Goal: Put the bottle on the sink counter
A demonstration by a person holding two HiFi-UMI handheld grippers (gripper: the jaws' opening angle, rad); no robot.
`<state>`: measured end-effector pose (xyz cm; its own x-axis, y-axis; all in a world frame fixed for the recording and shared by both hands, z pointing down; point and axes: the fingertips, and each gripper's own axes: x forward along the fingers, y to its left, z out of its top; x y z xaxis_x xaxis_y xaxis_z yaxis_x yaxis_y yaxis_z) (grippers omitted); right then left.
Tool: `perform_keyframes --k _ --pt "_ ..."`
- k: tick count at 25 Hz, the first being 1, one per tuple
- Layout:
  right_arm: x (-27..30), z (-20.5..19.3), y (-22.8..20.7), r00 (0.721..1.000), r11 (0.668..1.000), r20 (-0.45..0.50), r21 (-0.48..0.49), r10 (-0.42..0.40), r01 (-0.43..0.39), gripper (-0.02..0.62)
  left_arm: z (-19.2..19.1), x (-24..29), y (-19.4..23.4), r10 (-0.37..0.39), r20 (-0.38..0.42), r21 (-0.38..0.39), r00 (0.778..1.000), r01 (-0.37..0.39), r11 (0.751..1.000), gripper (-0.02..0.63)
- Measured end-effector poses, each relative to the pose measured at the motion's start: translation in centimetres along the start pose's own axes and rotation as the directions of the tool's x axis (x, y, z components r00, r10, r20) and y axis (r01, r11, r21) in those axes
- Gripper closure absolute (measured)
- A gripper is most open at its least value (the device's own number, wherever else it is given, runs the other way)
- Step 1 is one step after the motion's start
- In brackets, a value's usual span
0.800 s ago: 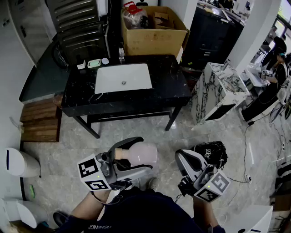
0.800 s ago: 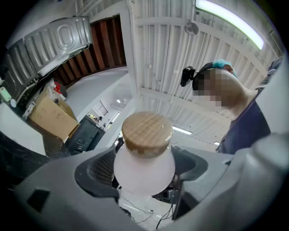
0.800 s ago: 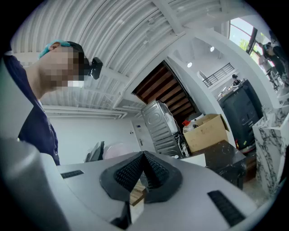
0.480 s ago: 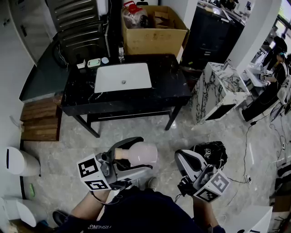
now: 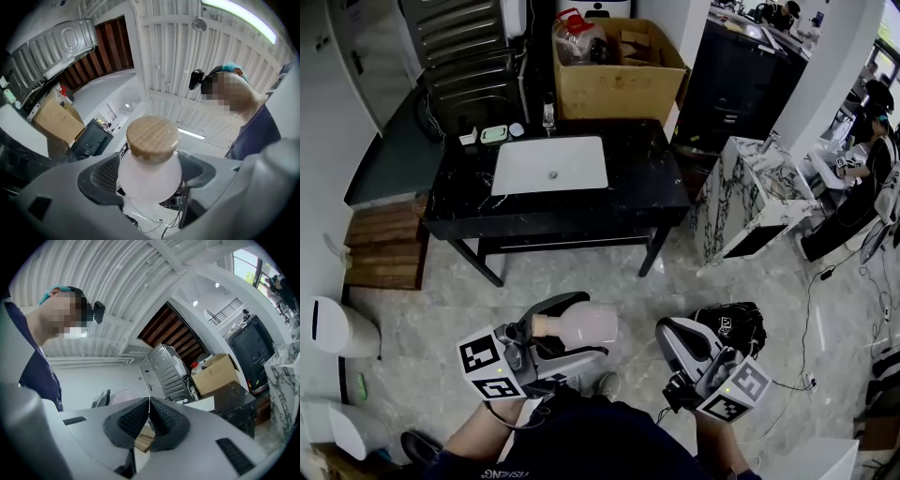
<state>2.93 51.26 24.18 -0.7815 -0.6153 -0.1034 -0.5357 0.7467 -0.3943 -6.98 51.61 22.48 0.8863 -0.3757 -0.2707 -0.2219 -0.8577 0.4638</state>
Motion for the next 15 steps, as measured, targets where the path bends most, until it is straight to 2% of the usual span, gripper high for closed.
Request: perform_keyframes --k 8,15 --pt "-2.3 0.3 -2.9 1.000 0.999 0.006 0.031 0.010 -0.010 0.568 -1.7 2.2 0.2 0.036 -0.002 0.003 0.999 -0.036 0.999 0.218" --pt "-3.1 1.1 -4.7 1.000 0.999 0.012 0.039 0.016 -0.017 0.569 -1.6 3.7 0.6 0.051 -0.004 0.010 0.999 -0.051 0.999 0.218"
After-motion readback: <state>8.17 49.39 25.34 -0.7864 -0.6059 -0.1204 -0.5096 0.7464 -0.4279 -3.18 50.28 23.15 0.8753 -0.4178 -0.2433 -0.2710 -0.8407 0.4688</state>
